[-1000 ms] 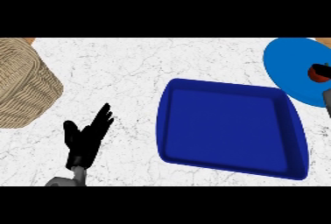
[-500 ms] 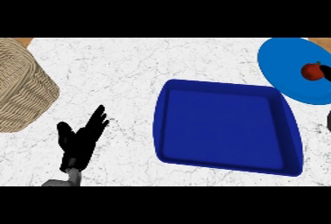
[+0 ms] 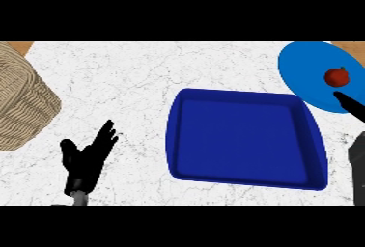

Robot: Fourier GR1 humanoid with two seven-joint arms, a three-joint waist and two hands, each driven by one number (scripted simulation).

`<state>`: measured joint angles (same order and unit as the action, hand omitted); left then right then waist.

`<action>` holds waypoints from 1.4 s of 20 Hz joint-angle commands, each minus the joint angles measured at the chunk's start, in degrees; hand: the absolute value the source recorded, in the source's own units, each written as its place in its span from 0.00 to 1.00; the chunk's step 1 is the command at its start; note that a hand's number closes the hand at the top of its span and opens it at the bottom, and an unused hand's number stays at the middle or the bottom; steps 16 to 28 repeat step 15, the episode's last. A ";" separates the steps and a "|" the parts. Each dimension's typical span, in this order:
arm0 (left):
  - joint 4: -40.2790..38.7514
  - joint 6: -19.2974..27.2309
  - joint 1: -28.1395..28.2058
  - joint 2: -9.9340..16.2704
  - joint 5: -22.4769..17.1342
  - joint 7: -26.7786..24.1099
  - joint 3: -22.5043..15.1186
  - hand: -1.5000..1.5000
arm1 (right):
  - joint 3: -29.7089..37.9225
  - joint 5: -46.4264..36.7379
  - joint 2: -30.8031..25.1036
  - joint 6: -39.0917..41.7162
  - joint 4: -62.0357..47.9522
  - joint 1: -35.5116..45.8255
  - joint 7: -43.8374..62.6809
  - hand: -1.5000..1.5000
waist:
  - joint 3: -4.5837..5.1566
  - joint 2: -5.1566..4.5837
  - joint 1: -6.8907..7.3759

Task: Pick the bell pepper from the tray and place it in the plate

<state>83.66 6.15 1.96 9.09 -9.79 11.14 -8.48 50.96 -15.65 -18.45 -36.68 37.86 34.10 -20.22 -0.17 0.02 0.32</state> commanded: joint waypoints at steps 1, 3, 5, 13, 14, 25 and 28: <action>-4.10 0.00 -1.47 -0.36 0.91 -0.82 1.35 0.50 | -4.84 0.81 5.65 1.79 7.29 -5.97 1.32 0.00 | 0.23 0.18 -0.81; -1.94 -1.31 0.00 -0.01 0.44 0.28 0.89 0.50 | -8.05 -0.73 5.73 2.49 13.00 -9.84 6.09 0.00 | 0.24 0.26 -0.91; 0.65 1.65 -2.07 -1.81 1.03 4.38 0.50 0.50 | -11.07 -2.72 8.77 -0.89 14.78 -10.56 8.32 0.00 | 0.22 0.19 -0.68; -4.34 -0.71 -1.11 -3.02 3.06 -1.24 1.43 0.50 | -19.43 -4.63 14.06 -5.31 26.81 -19.97 14.79 0.00 | 0.17 -0.02 -0.29; -1.13 -0.22 0.71 -3.12 3.83 0.18 0.77 0.50 | -20.00 -3.04 12.56 -1.86 32.97 -24.35 18.08 0.00 | 0.18 0.04 -0.38; 6.43 0.37 2.70 -1.31 3.08 6.11 0.66 0.50 | -21.06 -4.69 15.04 -2.99 36.13 -26.19 19.27 0.00 | 0.18 0.10 -0.34; 6.43 0.37 2.70 -1.31 3.08 6.11 0.66 0.50 | -21.06 -4.69 15.04 -2.99 36.13 -26.19 19.27 0.00 | 0.18 0.10 -0.34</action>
